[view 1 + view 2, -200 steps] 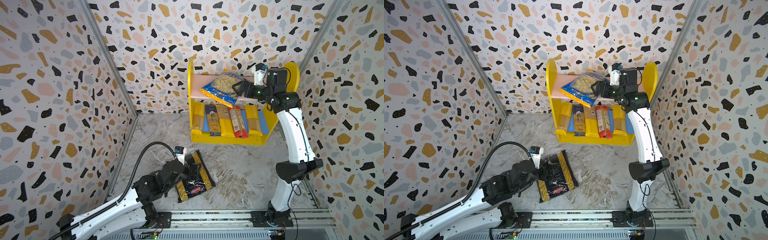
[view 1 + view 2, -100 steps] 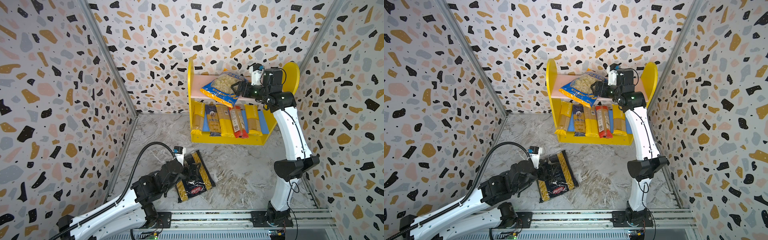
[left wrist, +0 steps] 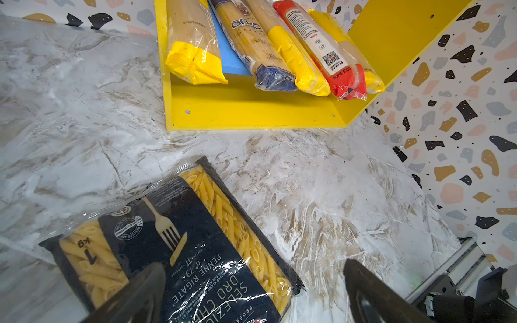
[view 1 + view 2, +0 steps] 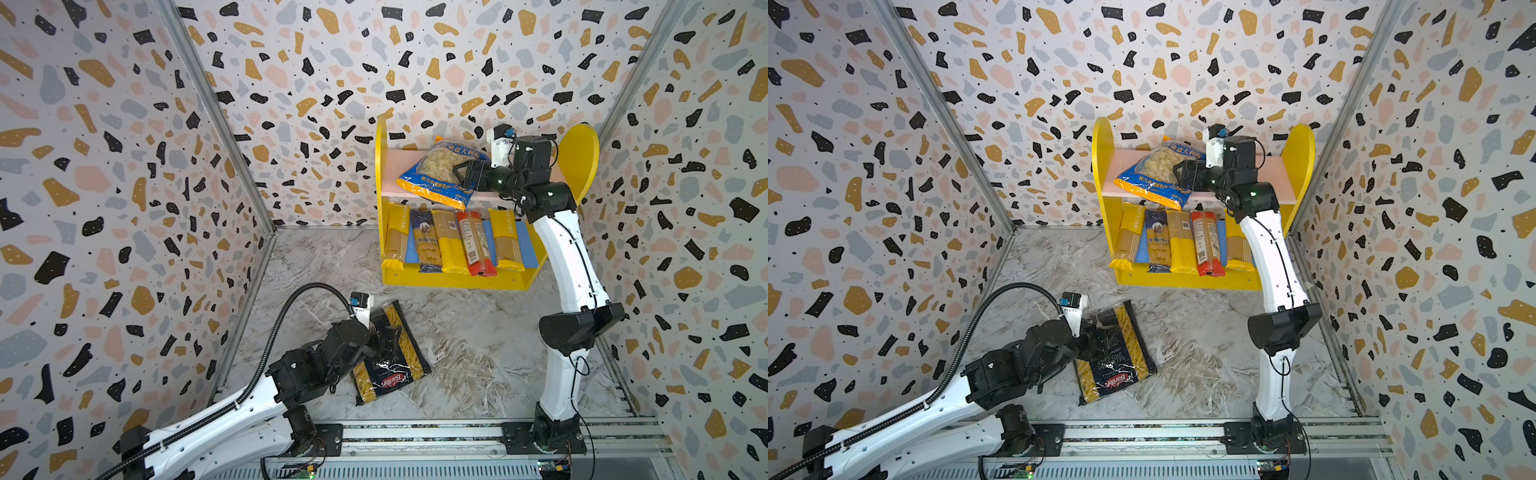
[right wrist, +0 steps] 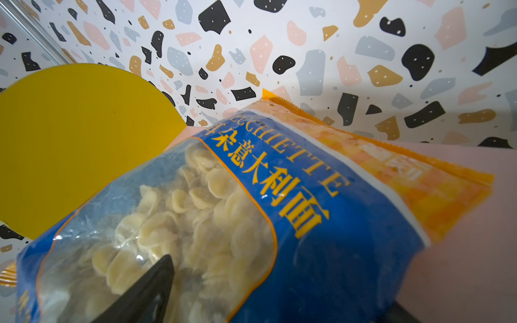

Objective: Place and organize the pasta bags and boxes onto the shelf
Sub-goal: 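Lower the bag onto the pink shelf and push it toward the back, then open the right gripper and withdraw it from the upper shelf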

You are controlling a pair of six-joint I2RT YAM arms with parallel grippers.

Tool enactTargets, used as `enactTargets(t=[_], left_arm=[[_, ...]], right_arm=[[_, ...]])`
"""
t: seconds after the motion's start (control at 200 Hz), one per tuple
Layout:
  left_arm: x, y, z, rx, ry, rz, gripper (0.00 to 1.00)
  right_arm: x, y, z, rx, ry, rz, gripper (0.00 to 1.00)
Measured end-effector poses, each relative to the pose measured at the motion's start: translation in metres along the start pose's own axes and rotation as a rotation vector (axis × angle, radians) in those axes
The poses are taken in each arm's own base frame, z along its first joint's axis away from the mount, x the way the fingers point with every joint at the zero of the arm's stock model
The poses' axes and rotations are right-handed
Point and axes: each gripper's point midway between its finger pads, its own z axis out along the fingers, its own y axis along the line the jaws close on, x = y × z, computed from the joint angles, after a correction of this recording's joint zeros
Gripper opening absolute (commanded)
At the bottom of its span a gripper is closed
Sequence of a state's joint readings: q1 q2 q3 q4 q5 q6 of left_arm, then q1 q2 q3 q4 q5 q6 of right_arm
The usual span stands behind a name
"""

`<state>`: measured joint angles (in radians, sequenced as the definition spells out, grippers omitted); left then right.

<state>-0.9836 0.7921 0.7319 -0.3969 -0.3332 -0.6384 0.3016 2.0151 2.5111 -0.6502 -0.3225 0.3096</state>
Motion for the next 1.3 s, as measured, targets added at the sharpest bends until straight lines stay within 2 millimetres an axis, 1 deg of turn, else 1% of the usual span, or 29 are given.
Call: enactTargets(t=[0.135,0.465,0.521,0.686,0.886,0.986,1.076,1.181,1.301], left_arm=[[0.001,0.000,0.001,-0.005,0.004,0.002,1.00],[0.002,0.001,0.003,-0.008,0.008,0.004,1.00],[0.002,0.001,0.003,-0.009,0.007,0.004,1.00],[0.002,0.002,0.002,-0.013,0.004,0.003,1.00],[0.001,0.003,0.002,-0.019,-0.002,0.003,0.99],[0.000,0.003,0.002,-0.019,-0.002,0.001,1.00],[0.000,0.003,0.002,-0.022,-0.003,-0.002,0.99],[0.000,0.004,0.002,-0.026,-0.006,-0.009,0.99],[-0.001,0.006,0.002,-0.037,-0.011,-0.023,0.99]], right_arm=[[0.000,0.008,0.005,-0.031,-0.005,-0.020,0.94],[0.003,0.037,0.018,-0.148,-0.014,-0.052,0.94],[0.003,0.039,0.019,-0.161,-0.017,-0.054,0.94],[0.002,0.042,0.021,-0.180,-0.021,-0.058,1.00],[0.003,0.040,0.020,-0.172,-0.021,-0.079,0.99],[0.003,0.035,0.015,-0.154,-0.019,-0.088,0.99],[0.003,0.030,0.006,-0.138,-0.013,-0.091,0.99],[-0.001,0.023,-0.009,-0.118,-0.020,-0.092,0.99],[-0.012,0.020,-0.027,-0.102,-0.048,-0.098,0.99]])
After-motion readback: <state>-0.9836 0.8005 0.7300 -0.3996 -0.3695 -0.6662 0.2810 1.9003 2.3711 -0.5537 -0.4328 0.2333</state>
